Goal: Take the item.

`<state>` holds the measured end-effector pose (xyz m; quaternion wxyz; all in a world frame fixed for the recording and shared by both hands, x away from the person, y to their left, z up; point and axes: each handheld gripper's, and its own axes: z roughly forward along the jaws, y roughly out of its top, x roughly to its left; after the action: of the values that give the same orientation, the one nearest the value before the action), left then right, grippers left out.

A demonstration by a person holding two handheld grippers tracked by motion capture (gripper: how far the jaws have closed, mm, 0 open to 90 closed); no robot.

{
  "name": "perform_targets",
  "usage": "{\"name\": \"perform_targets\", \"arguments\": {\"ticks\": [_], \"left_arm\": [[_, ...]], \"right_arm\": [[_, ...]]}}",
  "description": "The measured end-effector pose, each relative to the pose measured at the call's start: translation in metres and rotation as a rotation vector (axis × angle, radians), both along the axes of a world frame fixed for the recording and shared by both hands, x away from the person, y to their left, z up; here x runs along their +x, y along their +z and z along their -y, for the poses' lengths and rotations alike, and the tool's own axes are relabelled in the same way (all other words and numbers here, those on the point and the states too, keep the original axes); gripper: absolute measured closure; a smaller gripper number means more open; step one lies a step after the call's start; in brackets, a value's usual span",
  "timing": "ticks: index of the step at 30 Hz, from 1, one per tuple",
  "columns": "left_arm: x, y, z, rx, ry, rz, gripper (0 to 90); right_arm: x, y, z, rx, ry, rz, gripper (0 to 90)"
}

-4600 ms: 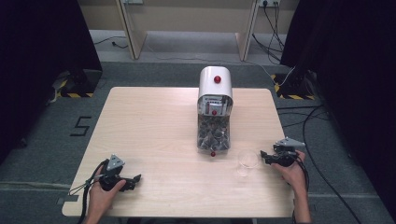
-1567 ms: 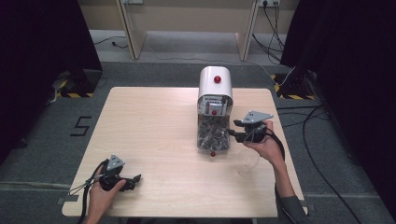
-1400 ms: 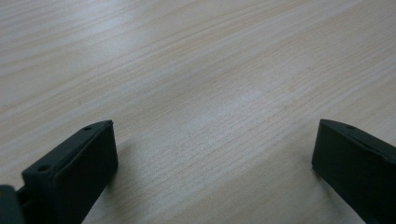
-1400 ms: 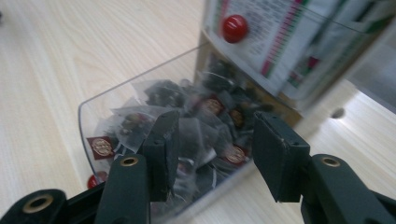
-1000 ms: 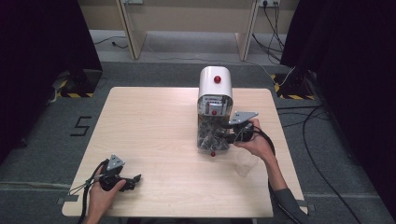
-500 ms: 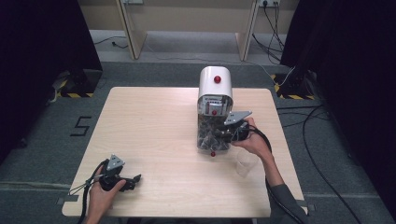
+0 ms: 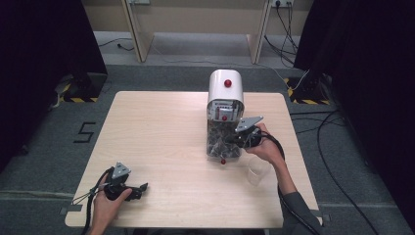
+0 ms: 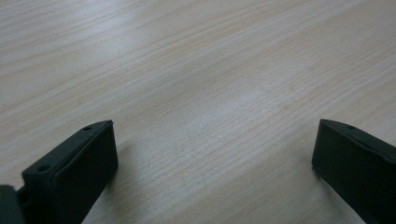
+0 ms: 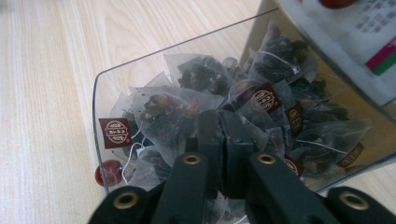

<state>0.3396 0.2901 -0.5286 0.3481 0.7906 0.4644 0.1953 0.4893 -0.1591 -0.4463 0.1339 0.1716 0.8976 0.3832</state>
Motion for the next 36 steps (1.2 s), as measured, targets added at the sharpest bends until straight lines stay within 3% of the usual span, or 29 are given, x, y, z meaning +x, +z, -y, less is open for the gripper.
{"name": "perform_targets", "arguments": {"ticks": [8,9,14,23,36], "left_arm": [[0.0,0.0,0.0,-0.001,0.001,-0.001,0.0],[0.0,0.0,0.0,-0.001,0.0,-0.001,0.0],[0.0,0.0,0.0,-0.002,0.001,0.0,0.0],[0.0,0.0,0.0,-0.001,0.001,-0.001,0.0],[0.0,0.0,0.0,-0.001,0.001,-0.001,0.0]], "right_arm": [[-0.003,0.009,0.007,0.042,0.002,0.032,90.0],[-0.005,0.015,0.01,0.052,-0.004,0.053,90.0],[-0.008,0.025,0.015,0.075,-0.005,0.078,90.0],[-0.019,0.049,0.025,0.125,-0.046,0.139,90.0],[-0.04,0.068,0.041,0.216,-0.103,0.18,90.0]]}}
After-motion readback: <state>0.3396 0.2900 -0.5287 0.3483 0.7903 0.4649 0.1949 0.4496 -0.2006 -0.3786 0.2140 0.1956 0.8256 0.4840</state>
